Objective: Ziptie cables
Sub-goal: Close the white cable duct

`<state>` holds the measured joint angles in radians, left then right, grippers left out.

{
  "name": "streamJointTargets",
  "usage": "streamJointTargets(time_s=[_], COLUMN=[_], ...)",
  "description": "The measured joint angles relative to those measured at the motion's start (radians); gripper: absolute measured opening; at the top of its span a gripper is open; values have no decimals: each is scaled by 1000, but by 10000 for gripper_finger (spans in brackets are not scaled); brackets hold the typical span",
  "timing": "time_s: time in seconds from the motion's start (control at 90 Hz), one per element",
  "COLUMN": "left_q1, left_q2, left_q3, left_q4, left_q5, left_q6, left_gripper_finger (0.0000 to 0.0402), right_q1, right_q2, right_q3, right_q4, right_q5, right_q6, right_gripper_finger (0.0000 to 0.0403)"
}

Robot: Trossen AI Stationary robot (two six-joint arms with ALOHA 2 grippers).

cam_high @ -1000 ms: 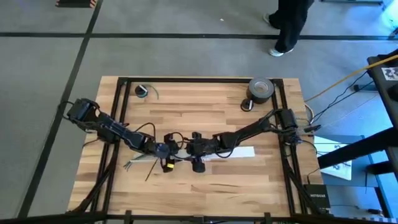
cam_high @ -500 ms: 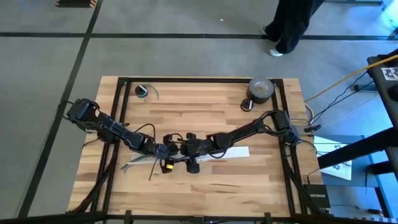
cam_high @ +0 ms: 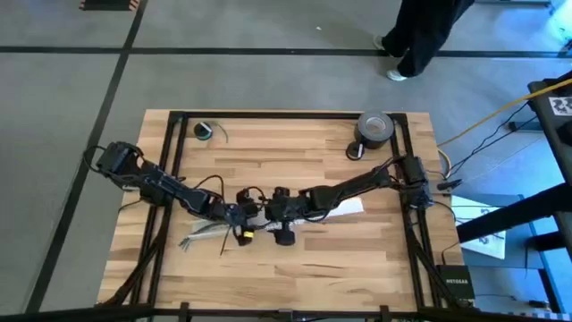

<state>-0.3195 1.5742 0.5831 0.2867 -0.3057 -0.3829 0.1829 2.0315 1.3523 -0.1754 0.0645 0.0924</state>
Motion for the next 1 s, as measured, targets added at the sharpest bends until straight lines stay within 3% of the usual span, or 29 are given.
streamJointTargets(time_s=[0.411,0.689,0.889,1.0], left_q1=[14,22,8,-24], left_q2=[0,-11,-115,-201], left_q3=[10,46,117,131], left_q4=[-16,-60,-328,-439], left_q5=[62,93,129,95], left_q6=[-79,-39,-81,-133], left_gripper_finger=[240,313,323,324], right_q1=[-1,0,0,0], right_q2=[-5,-5,-5,-6], right_q3=[-2,-3,-3,-3], right_q4=[-1,1,-4,-5], right_q5=[23,41,40,27], right_q6=[-6,-11,-12,-12], right_gripper_finger=[371,372,372,372])
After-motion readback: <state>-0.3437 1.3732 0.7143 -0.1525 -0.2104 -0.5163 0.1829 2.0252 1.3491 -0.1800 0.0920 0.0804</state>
